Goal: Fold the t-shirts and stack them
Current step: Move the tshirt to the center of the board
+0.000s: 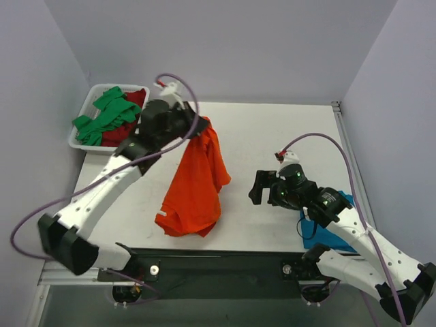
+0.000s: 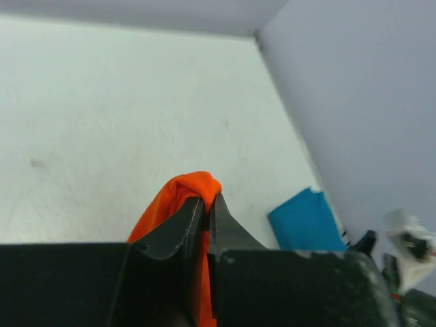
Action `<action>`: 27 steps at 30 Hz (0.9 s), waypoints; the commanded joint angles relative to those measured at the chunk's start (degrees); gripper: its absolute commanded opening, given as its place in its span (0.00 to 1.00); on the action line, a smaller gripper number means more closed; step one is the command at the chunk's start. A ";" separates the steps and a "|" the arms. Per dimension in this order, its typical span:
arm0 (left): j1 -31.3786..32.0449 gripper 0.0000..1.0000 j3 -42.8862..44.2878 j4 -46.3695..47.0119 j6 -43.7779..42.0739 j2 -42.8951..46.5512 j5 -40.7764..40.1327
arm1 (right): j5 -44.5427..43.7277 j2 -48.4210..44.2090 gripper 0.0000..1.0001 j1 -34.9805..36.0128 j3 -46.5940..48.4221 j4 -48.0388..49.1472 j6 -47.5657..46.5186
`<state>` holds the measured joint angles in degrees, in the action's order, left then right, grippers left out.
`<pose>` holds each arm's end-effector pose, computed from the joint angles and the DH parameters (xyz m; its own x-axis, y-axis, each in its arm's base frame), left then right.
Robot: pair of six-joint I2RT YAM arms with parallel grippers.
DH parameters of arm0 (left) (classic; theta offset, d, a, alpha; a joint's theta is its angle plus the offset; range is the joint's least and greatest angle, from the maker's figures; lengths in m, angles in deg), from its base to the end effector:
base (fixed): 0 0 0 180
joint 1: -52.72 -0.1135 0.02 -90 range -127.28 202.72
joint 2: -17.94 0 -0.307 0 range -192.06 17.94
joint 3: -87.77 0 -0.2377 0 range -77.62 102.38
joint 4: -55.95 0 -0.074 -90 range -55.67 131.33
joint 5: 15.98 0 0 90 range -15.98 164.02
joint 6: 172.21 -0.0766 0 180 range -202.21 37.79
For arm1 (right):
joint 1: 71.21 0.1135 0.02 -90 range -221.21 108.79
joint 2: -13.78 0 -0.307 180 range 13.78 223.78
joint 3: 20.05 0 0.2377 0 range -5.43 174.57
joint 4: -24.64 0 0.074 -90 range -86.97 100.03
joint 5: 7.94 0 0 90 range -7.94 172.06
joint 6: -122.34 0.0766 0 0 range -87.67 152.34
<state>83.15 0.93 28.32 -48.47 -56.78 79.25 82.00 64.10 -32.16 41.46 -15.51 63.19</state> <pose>0.2663 -0.1645 0.4608 -0.4378 -0.3843 -0.8128 0.4075 0.7211 -0.5604 0.1468 0.1190 0.3230 -0.6455 0.1366 -0.7514 -0.3474 0.8236 0.4482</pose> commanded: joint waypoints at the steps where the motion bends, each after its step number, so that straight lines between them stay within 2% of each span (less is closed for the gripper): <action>1: 4.28 0.00 1.24 4.84 2.47 -10.42 -1.91 | -3.20 -1.45 1.00 0.24 -1.98 -0.21 3.42; 2: 4.45 0.00 3.26 4.32 2.65 -16.19 1.50 | -3.20 -1.72 1.00 0.41 -2.50 -0.13 4.30; 4: 5.07 0.01 10.03 0.55 2.13 -20.88 3.63 | -3.99 -2.16 1.00 0.77 -4.09 -0.12 5.01; 5: 5.25 0.22 11.96 -1.03 1.95 -24.13 3.99 | -4.51 -2.34 1.00 0.77 -4.61 -0.04 5.79; 7: 5.33 0.47 14.18 -4.89 1.34 -25.39 3.47 | -6.27 -2.86 1.00 1.03 -6.36 0.14 5.97; 9: 5.42 0.58 12.17 -5.35 1.16 -23.64 1.19 | -7.67 -2.69 0.99 0.94 -7.34 0.66 6.24; 12: 5.42 0.59 5.94 -8.93 2.12 -18.02 -6.70 | -8.47 -0.76 0.97 0.68 -7.78 2.94 6.24; 13: 5.42 0.59 3.92 -10.35 3.25 -16.18 -12.12 | -8.21 1.16 0.96 0.42 -7.61 4.95 6.15; 15: 5.25 0.56 -3.02 -13.59 4.93 -10.29 -17.07 | -7.68 3.89 0.93 -0.11 -6.56 7.51 5.37; 17: 5.16 0.50 -10.90 -15.28 8.35 -3.99 -22.96 | -5.76 9.59 0.89 -1.34 -4.46 10.94 5.19; 19: 4.90 0.48 -16.46 -16.78 11.77 -0.01 -26.31 | -4.35 16.25 0.82 -2.39 -2.61 14.01 4.57; 20: 3.77 0.46 -22.06 -16.87 12.84 3.23 -26.50 | -3.38 18.47 0.80 -2.83 -1.73 14.90 4.31; 22: 2.27 0.45 -27.97 -15.55 13.90 6.15 -24.41 | -1.98 24.34 0.76 -4.15 1.61 17.87 3.61; 27: -2.47 0.45 -35.19 -10.39 15.57 5.73 -16.24 | 1.79 33.33 0.75 -7.58 6.00 24.91 2.72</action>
<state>83.39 -31.40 14.44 -35.69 -50.72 59.36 80.95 94.75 -37.80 43.30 3.22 67.14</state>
